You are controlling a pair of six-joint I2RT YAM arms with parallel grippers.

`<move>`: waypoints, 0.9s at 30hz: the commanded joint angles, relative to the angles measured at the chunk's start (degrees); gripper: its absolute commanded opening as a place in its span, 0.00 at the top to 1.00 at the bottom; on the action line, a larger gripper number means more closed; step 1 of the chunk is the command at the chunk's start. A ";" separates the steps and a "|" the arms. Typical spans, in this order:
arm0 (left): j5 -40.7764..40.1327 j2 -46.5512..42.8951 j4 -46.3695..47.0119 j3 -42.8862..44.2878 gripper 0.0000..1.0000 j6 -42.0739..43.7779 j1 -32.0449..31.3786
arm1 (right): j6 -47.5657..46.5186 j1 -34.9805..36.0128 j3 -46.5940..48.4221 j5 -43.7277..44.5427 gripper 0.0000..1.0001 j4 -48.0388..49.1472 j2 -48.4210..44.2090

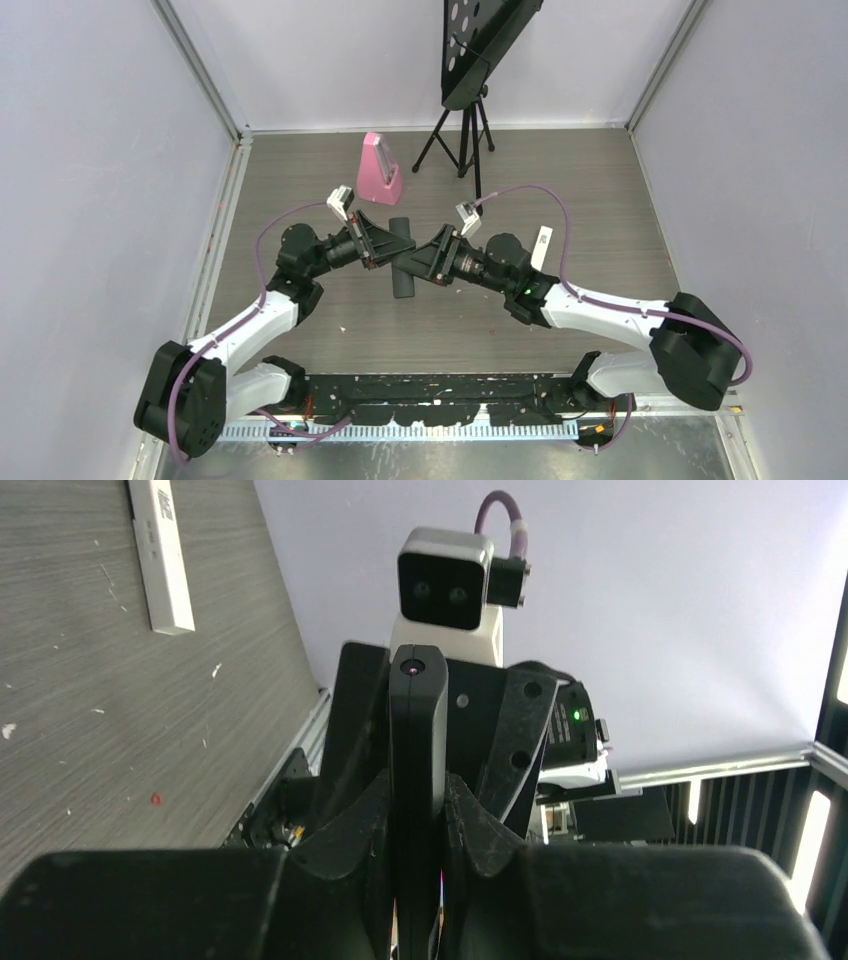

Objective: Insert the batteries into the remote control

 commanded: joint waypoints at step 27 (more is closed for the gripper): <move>9.58 1.71 5.66 4.02 1.00 4.41 -0.20 | -7.55 1.15 0.21 2.18 0.62 -4.34 -4.88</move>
